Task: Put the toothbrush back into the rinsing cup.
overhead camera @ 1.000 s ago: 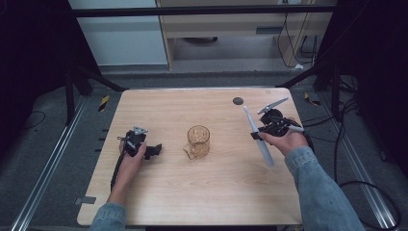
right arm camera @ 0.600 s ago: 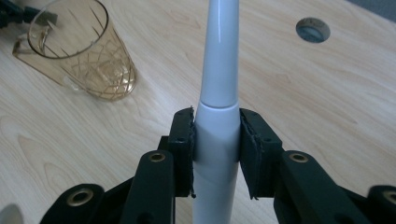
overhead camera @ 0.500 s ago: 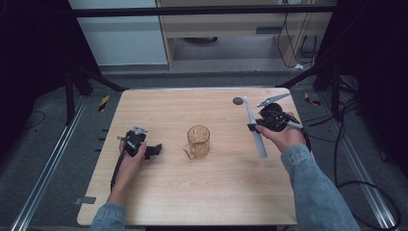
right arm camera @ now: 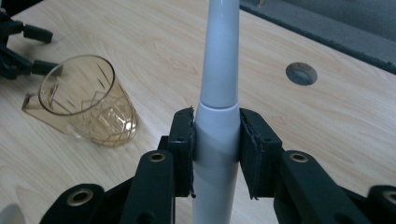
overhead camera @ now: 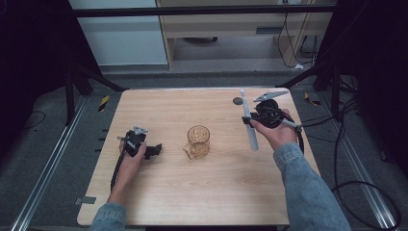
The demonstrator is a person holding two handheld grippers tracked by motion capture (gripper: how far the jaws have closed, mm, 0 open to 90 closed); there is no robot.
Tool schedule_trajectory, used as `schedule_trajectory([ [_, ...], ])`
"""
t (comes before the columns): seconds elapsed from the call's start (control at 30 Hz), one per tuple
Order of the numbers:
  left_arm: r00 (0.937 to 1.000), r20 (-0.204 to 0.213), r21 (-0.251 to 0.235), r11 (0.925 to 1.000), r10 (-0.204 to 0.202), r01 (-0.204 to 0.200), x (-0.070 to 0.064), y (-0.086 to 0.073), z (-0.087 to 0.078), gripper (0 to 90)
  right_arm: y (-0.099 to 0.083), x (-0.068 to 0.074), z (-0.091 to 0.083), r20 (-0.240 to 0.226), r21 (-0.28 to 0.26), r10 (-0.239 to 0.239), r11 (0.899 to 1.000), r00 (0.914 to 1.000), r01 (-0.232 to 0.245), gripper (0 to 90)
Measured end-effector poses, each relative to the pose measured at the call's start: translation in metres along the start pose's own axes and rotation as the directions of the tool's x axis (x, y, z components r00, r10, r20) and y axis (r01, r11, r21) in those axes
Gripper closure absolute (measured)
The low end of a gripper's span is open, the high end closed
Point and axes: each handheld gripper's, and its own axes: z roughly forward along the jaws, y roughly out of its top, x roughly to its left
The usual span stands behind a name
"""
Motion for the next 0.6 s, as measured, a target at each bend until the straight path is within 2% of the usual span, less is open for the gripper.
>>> schedule_trajectory([
  [0.6,1.0,0.0,0.001,1.0,0.001,-0.001,0.0,0.0,0.0,0.0,0.024,0.02,0.008,-0.006,-0.072,-0.01,0.997,0.9999,0.009,67.7],
])
